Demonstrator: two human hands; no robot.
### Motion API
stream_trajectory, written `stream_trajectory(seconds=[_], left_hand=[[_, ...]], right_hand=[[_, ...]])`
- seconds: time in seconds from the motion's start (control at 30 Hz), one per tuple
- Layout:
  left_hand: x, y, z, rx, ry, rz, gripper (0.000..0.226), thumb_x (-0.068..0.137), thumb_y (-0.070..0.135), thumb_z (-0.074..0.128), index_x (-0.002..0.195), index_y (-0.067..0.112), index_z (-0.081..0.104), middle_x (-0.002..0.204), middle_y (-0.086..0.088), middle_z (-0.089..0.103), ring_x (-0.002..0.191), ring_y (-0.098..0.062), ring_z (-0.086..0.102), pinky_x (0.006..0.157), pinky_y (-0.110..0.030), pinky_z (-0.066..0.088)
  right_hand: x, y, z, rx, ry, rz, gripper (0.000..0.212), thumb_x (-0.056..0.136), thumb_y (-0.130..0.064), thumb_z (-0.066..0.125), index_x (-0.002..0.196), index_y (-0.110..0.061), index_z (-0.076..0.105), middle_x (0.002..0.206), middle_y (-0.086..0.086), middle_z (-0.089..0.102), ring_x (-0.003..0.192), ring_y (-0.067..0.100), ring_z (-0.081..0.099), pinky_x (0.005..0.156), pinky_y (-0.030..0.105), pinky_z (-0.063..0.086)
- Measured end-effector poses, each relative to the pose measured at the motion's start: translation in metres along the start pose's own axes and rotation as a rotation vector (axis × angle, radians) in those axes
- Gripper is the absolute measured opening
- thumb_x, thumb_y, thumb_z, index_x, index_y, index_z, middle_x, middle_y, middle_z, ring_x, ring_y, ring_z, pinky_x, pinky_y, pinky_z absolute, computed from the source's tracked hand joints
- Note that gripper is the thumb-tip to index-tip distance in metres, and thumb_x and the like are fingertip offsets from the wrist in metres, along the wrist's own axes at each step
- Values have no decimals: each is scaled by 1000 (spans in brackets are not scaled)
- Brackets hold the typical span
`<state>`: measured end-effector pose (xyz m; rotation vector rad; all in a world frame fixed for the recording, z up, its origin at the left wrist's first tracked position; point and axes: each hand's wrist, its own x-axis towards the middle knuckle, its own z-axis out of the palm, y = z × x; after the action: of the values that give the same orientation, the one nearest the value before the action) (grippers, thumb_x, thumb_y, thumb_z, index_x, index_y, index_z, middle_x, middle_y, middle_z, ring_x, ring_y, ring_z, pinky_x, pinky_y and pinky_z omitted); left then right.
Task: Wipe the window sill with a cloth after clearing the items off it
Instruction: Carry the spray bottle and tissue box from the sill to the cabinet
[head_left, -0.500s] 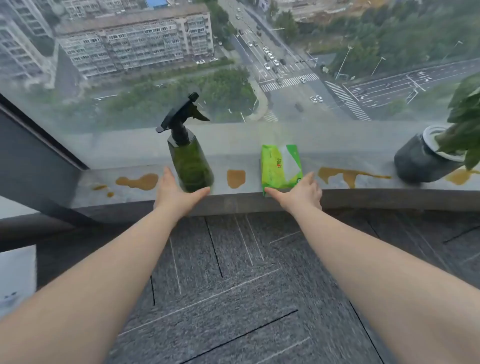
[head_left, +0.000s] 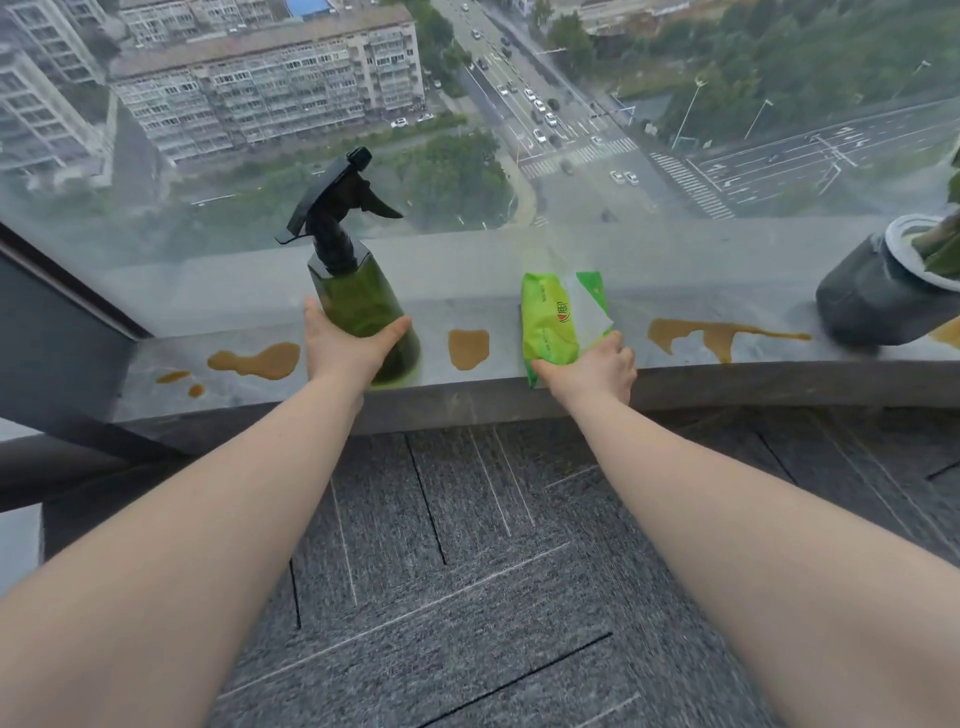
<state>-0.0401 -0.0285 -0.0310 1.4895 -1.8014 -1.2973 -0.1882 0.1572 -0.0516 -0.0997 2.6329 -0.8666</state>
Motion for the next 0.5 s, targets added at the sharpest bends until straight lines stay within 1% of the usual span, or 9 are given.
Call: stream_trajectory(seconds=[0.07, 0.1, 0.23, 0.37, 0.5], left_hand=[[1, 2, 3, -11, 13, -2, 88, 58, 43, 87, 130, 20, 41, 127, 1, 55, 114, -19, 53, 96, -31, 43], [2, 2, 5, -16, 26, -12, 85, 58, 43, 87, 127, 20, 43, 125, 1, 57, 113, -20, 54, 95, -31, 44], [-2, 4, 5, 15, 76, -41, 81, 59, 45, 85, 126, 23, 46, 123, 2, 60, 113, -25, 58, 96, -37, 47], [-22, 17, -10, -7, 27, -69, 77, 58, 42, 87, 123, 23, 50, 119, 4, 63, 108, -21, 59, 92, -35, 49], [-43, 53, -48, -17, -38, -118, 81, 49, 46, 88, 119, 23, 54, 114, 5, 66, 106, -21, 62, 95, -42, 51]], right_hand=[[2, -1, -1, 17, 7, -5, 100, 70, -45, 78, 143, -2, 25, 140, 17, 37, 133, 36, 34, 106, 43, 36], [3, -1, -1, 22, 13, -9, 96, 70, -44, 78, 141, -1, 28, 139, 18, 38, 132, 37, 35, 105, 43, 36], [3, -3, -7, 61, 22, -19, 84, 72, -39, 76, 134, -1, 35, 134, 18, 42, 128, 38, 40, 104, 43, 38], [-11, -3, -24, 61, 1, 12, 80, 72, -39, 76, 132, -2, 39, 132, 19, 44, 124, 38, 43, 100, 44, 41], [-44, -20, -61, 40, -37, 52, 77, 72, -38, 77, 130, -2, 42, 130, 20, 45, 123, 38, 44, 99, 42, 41]])
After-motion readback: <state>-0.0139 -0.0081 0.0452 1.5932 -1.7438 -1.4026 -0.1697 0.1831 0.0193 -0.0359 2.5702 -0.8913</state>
